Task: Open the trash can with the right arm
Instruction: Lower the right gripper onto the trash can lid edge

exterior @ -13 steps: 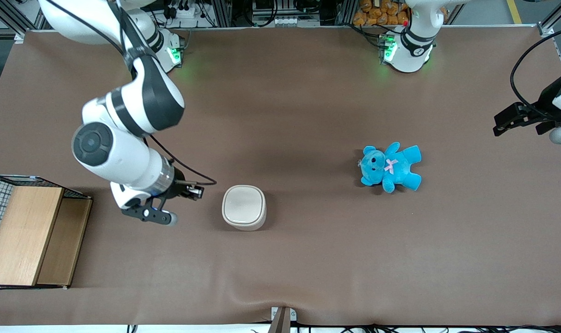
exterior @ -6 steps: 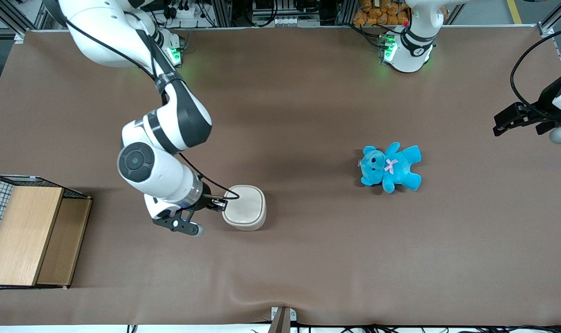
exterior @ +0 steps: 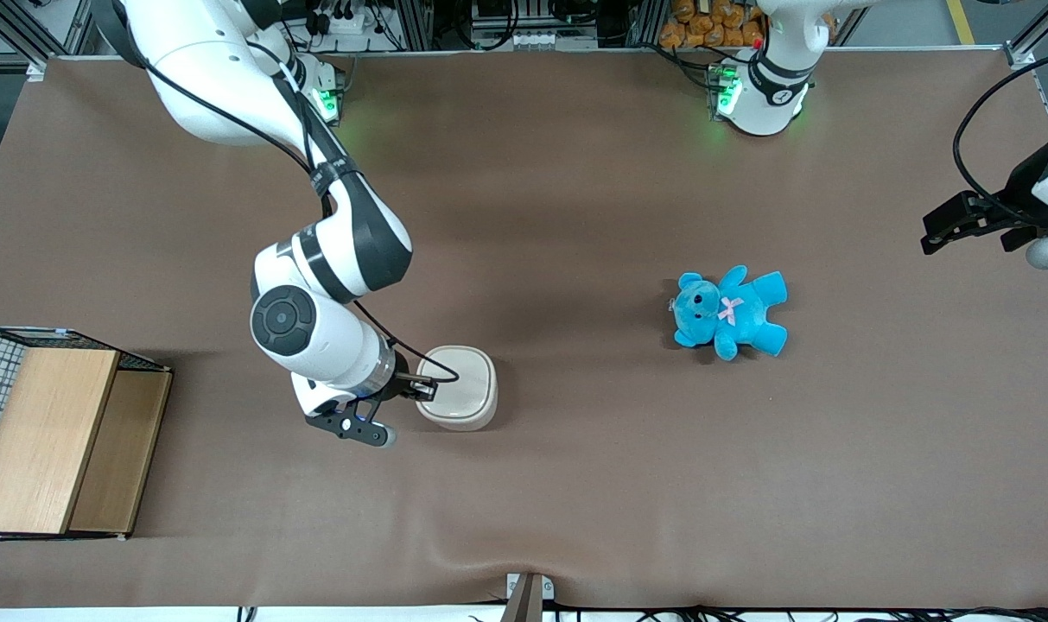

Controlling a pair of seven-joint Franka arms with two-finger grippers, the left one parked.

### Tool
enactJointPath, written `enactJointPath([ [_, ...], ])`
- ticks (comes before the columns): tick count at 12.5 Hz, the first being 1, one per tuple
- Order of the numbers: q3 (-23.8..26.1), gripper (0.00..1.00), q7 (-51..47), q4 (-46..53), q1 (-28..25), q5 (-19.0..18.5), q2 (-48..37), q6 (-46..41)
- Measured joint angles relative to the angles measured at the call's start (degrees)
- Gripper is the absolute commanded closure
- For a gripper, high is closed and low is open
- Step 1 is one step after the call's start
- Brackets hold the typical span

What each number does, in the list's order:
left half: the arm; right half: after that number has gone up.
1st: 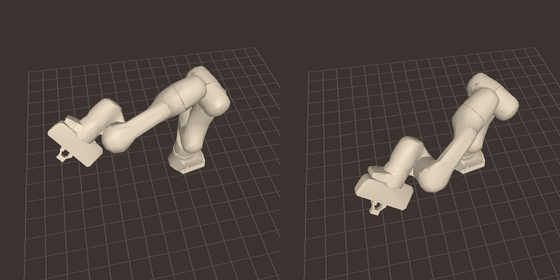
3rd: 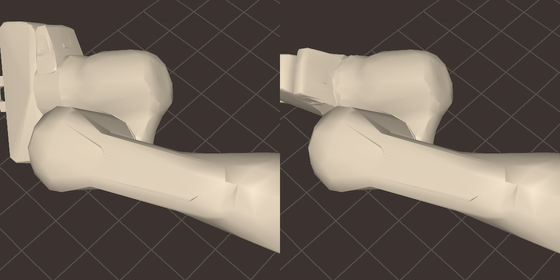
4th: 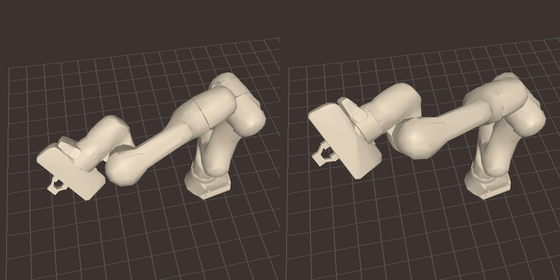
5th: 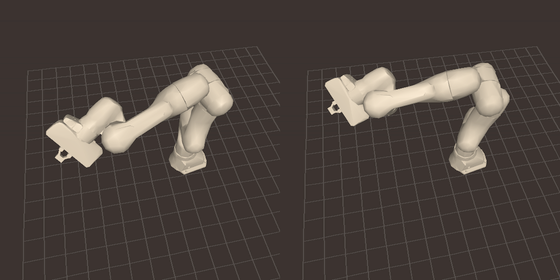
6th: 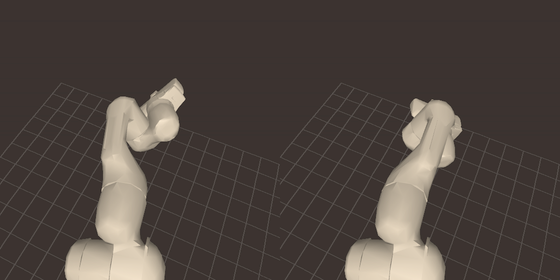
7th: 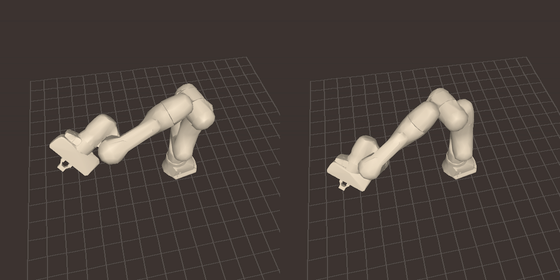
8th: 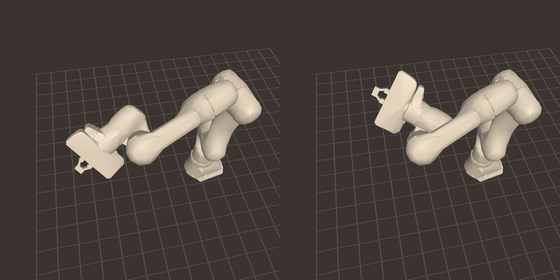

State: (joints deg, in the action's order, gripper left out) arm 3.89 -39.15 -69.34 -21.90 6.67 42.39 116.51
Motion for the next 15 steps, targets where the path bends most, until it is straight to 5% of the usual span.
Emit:
enactJointPath([
  [15, 0.0, 1.0, 0.0, -1.6, -1.4, -2.4, 1.7, 1.8],
])
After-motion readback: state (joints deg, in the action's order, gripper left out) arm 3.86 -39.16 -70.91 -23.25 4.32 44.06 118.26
